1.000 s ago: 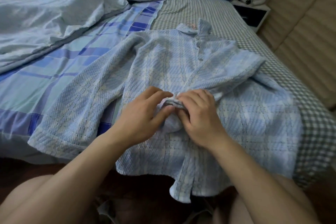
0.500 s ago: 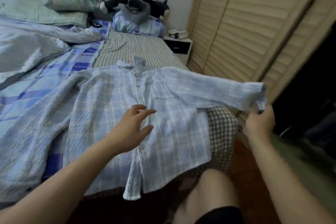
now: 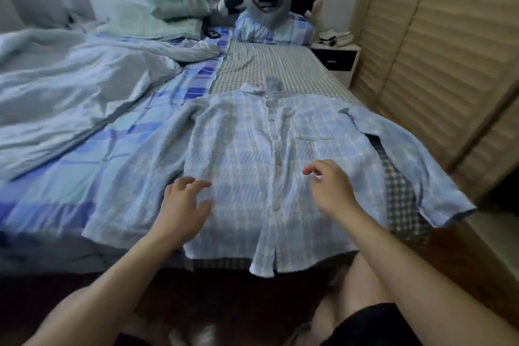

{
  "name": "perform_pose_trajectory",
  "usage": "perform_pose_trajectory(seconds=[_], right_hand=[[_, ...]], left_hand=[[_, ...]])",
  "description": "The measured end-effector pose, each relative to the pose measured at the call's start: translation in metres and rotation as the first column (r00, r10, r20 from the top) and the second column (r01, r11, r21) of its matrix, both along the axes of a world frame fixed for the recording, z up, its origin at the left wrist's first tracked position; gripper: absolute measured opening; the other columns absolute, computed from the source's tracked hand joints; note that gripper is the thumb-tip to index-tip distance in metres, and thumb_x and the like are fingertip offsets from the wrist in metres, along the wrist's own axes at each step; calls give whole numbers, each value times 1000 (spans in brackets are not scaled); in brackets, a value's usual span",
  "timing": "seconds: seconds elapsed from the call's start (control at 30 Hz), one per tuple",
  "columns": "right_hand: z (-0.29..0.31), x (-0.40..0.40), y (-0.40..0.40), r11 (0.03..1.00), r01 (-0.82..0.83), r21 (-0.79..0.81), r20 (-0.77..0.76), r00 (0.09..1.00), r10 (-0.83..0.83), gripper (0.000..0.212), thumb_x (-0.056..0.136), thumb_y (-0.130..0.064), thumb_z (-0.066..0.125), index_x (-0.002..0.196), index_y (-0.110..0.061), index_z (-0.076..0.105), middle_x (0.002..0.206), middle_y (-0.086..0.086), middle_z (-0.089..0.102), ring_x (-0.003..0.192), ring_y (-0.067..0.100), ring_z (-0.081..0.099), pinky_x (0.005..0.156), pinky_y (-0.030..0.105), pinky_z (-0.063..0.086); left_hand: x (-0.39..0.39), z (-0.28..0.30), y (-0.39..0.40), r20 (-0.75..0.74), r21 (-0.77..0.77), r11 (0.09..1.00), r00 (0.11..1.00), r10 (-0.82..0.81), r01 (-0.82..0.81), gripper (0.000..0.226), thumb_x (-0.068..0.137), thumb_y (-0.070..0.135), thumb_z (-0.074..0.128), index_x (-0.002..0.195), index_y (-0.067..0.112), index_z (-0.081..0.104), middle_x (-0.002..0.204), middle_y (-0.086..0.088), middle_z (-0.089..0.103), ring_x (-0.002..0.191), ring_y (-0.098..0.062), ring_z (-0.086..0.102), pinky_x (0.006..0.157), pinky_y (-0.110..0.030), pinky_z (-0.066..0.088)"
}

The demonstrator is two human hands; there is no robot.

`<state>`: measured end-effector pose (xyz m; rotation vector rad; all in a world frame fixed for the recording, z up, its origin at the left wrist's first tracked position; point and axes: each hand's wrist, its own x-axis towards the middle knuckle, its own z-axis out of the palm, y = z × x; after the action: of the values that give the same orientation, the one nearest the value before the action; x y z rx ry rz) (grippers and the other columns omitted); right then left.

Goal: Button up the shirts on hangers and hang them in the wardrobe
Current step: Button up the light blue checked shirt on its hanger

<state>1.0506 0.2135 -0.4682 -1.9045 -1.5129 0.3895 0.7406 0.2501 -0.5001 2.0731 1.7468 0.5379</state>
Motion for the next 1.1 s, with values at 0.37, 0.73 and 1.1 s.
perform_pose_trajectory(seconds=[0.37,0.73,1.1], right_hand=[[-66,-99,71,906,-278,-318,274,888,369,54,99,-19,50,152,-28,45,162,4,34,147,29,29,121,38,20],[35,-123,-6,733,-654,-188,-483,711,511,105,73,-61,80,155,-53,15,159,-31,22,145,-6,27,115,28,33],[-42,22,5,944,303,-132,-407,852,-330,28,95,-7,61,119,-22,62,118,1,67,99,17,64,86,35,55]], left_hand=[[-192,-75,5,319,-343,790,728,607,-508,78,74,73,75,124,15,60,110,-5,72,96,-18,69,92,-36,55],[-44,68,-34,779,-156,985,623,73,79,18,85,28,69,84,14,59,80,-6,65,74,-19,65,70,-42,56],[23,16,-6,396,-142,989,918,14,47,18,98,25,63,114,33,68,110,9,69,104,-5,64,79,-27,50]])
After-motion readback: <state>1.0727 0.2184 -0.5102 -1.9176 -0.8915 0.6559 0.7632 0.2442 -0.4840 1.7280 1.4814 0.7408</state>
